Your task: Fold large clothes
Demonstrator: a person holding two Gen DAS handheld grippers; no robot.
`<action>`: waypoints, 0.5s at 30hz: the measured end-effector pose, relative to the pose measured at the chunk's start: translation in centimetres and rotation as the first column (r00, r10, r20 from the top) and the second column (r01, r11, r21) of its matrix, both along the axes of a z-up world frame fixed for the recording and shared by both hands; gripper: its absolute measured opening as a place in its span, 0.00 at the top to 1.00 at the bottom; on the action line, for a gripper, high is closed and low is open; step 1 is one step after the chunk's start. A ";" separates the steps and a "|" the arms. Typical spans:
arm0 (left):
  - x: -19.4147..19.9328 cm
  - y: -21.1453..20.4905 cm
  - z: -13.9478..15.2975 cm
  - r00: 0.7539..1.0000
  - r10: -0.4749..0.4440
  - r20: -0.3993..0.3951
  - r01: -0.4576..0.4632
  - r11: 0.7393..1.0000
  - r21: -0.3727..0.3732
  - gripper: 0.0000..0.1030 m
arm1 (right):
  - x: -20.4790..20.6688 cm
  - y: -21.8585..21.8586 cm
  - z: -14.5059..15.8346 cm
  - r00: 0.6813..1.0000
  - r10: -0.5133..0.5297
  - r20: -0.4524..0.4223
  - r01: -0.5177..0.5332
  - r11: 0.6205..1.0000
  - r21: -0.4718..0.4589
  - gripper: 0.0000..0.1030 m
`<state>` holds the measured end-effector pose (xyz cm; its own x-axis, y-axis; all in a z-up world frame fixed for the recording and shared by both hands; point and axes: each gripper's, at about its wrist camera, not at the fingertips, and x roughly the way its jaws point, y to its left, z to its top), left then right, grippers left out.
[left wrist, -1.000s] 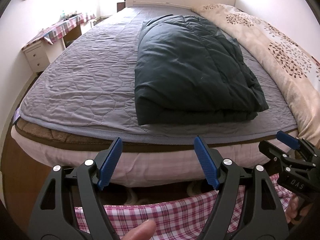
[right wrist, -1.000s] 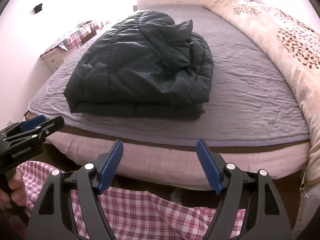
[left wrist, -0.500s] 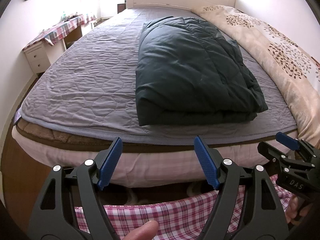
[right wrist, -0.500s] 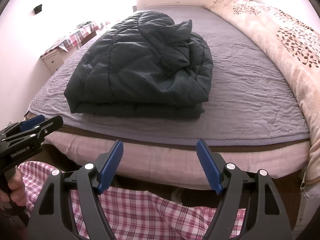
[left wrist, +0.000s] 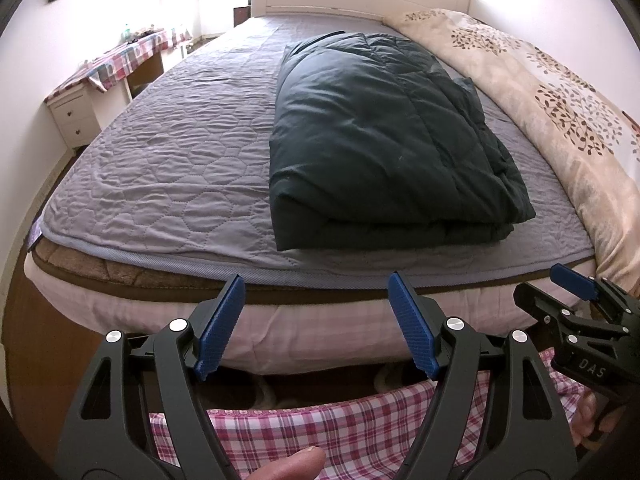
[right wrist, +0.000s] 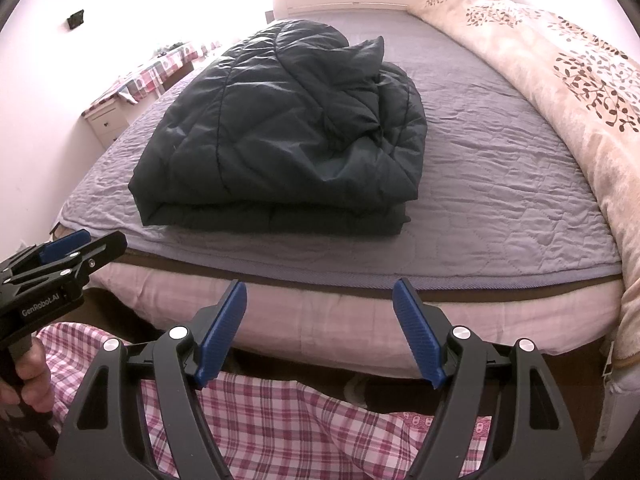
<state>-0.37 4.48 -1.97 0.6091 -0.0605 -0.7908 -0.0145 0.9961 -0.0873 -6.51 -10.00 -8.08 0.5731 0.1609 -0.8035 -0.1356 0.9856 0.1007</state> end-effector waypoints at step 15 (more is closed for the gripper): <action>0.0 -0.1 0.0 1.000 0.000 0.001 0.000 1.000 0.001 0.29 | 0.0 0.0 0.0 1.000 0.000 -0.002 0.000 1.000 0.003 0.28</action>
<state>-0.40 4.36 -1.96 0.6095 -0.0596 -0.7905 -0.0145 0.9962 -0.0862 -6.55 -9.99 -8.13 0.5715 0.1630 -0.8042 -0.1352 0.9854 0.1036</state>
